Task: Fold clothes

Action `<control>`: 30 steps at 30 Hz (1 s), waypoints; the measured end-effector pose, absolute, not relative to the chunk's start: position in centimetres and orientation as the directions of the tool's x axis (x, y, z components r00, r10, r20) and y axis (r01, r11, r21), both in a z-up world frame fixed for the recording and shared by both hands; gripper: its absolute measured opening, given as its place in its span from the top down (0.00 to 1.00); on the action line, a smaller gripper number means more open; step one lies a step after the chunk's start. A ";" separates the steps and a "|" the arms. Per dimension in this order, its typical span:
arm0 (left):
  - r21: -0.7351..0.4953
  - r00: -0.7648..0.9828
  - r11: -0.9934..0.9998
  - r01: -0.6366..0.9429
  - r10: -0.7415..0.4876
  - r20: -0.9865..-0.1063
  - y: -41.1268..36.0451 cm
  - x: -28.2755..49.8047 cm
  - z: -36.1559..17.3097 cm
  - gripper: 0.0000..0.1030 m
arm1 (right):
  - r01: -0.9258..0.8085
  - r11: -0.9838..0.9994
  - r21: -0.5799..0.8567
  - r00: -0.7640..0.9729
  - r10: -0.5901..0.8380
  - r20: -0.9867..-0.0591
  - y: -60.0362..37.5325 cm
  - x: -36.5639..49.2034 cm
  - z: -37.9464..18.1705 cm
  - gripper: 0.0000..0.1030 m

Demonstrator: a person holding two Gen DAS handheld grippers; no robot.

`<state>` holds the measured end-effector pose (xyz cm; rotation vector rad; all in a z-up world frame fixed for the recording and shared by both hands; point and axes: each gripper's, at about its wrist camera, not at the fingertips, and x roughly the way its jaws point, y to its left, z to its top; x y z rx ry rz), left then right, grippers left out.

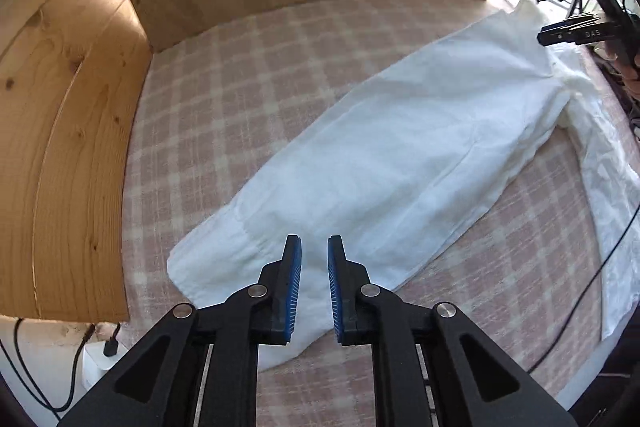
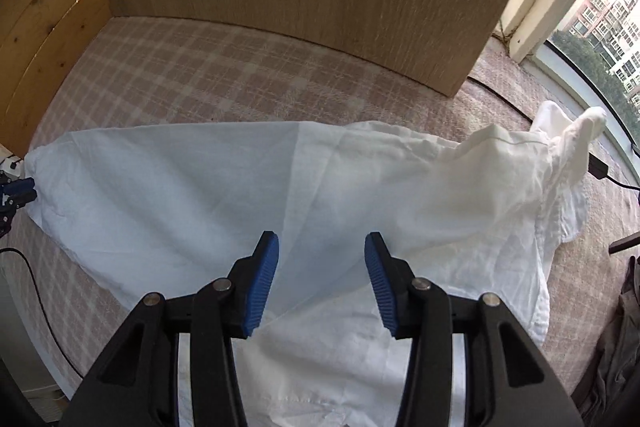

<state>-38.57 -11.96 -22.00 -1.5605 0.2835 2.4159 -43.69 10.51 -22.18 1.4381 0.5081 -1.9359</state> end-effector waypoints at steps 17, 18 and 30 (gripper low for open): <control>-0.085 -0.376 -0.875 -0.476 0.290 -0.880 7.8 -47.8 -23.8 0.86 | 0.433 -0.890 0.146 -0.251 -0.275 -0.928 26.5 -42.3 -21.5 0.78; -0.089 -0.399 -0.873 -0.479 0.306 -0.865 8.5 -48.2 -22.8 0.83 | 0.446 -0.883 0.145 -0.256 -0.281 -0.925 25.8 -43.3 -21.8 0.78; -0.076 -0.394 -0.904 -0.420 0.257 -0.883 15.7 -55.7 -25.3 0.76 | 0.547 -0.830 0.105 -0.207 -0.256 -0.944 19.9 -54.6 -27.8 0.78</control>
